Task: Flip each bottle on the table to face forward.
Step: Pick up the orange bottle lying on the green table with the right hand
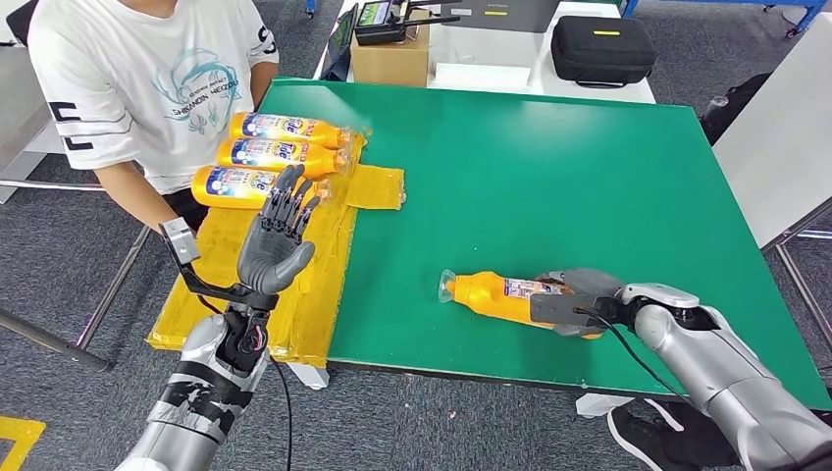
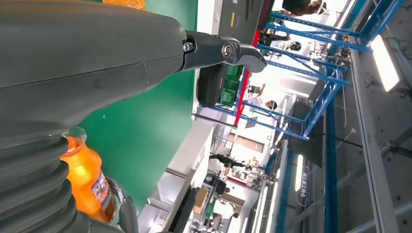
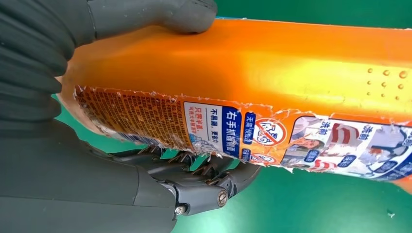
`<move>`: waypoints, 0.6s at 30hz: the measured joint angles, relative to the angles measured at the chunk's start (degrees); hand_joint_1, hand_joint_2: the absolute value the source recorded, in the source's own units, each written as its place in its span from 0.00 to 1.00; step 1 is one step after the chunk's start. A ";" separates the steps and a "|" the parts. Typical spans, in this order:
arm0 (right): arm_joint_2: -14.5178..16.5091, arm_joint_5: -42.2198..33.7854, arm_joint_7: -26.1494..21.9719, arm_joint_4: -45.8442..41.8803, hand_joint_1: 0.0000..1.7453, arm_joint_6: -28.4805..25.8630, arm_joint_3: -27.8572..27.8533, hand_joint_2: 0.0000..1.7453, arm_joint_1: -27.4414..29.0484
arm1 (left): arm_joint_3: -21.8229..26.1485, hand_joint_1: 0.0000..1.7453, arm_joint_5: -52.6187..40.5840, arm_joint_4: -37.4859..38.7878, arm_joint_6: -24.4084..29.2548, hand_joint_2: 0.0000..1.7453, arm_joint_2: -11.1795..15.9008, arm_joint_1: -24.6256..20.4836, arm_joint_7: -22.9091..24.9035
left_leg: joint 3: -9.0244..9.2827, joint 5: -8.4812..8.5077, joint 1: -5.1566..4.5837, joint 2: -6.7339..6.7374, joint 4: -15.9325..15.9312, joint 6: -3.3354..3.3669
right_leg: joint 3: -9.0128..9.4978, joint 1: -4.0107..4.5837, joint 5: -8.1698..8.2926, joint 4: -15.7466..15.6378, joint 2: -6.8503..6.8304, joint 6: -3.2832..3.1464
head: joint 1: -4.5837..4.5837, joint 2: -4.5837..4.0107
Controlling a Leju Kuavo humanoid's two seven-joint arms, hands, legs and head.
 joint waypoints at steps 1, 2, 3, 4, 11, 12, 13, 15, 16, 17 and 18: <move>-0.04 -0.01 0.00 0.18 1.00 -0.21 0.77 1.00 -0.41 | 0.00 0.00 0.02 0.12 0.10 1.00 0.00 -0.07 -0.07 | 0.01 0.00 0.00 0.00 0.00 0.00 | 0.00 0.00 0.00 0.00 0.00 0.00 | 0.00 0.00; -0.12 -0.12 0.03 0.30 1.00 -0.55 1.55 1.00 -0.80 | 0.00 0.00 0.03 0.22 0.24 1.00 0.00 -0.12 -0.18 | 0.01 0.00 0.00 0.00 0.00 0.00 | 0.01 0.00 0.00 0.00 0.00 0.00 | 0.01 0.00; -0.21 -0.36 0.15 0.38 1.00 -1.05 2.29 1.00 -1.10 | 0.00 0.00 -0.01 0.29 0.39 1.00 0.00 -0.16 -0.31 | 0.01 0.01 0.00 -0.01 0.00 0.00 | 0.02 0.00 0.00 0.00 0.00 0.00 | 0.01 0.00; -0.31 -0.66 0.30 0.43 1.00 -1.62 2.94 1.00 -1.31 | 0.00 0.00 -0.04 0.36 0.52 1.00 0.01 -0.18 -0.44 | 0.02 0.01 0.00 -0.01 0.00 0.01 | 0.03 0.00 0.00 0.00 0.00 0.00 | 0.02 0.00; -0.41 -1.64 2.02 0.50 1.00 -5.70 4.77 1.00 -1.46 | 0.01 0.00 -0.42 0.50 1.25 1.00 0.09 -0.17 -0.72 | 0.02 0.00 0.00 0.00 0.00 0.00 | 0.05 0.00 0.01 0.00 0.00 0.01 | 0.01 -0.01; -0.21 -1.79 3.55 0.42 1.00 -8.79 4.50 1.00 -0.90 | 0.05 0.00 -0.80 0.35 1.92 1.00 0.14 -0.01 -0.79 | 0.02 0.00 0.00 -0.02 0.00 0.00 | 0.06 0.00 0.01 0.01 -0.01 0.01 | 0.02 0.00; 0.16 -1.72 5.67 0.14 1.00 -13.01 3.86 1.00 0.07 | 0.13 0.00 -1.29 0.01 2.78 1.00 0.22 0.33 -0.81 | 0.02 0.00 0.01 -0.03 0.00 0.00 | 0.07 0.01 0.01 0.01 -0.02 0.01 | 0.02 0.00; 1.58 -0.32 10.50 -1.61 1.00 -22.76 0.87 1.00 3.47 | 0.51 0.00 -2.66 -1.35 4.82 1.00 0.42 1.58 -0.56 | 0.01 0.00 0.04 -0.04 -0.01 0.00 | 0.08 0.05 0.00 0.02 -0.03 0.00 | 0.03 0.00; 2.49 0.75 12.20 -3.11 1.00 -27.04 -1.24 1.00 5.64 | 0.78 0.00 -3.44 -2.16 5.88 1.00 0.47 2.30 -0.31 | -0.01 -0.01 0.06 -0.04 -0.01 -0.01 | 0.06 0.07 -0.01 0.02 -0.02 0.00 | 0.02 0.00; 3.78 2.02 13.15 -5.34 1.00 -31.01 -4.06 1.00 8.32 | 1.07 0.00 -4.32 -2.96 7.20 1.00 0.50 2.97 0.10 | -0.02 -0.02 0.09 -0.03 -0.01 -0.02 | 0.04 0.10 -0.01 0.02 -0.02 0.00 | 0.03 0.00; 5.24 3.05 13.13 -7.80 1.00 -34.31 -7.03 1.00 11.08 | 1.31 0.00 -5.11 -3.53 8.58 1.00 0.50 3.47 0.57 | -0.04 -0.03 0.12 -0.03 -0.02 -0.04 | 0.00 0.13 -0.02 0.02 -0.02 -0.01 | 0.03 0.00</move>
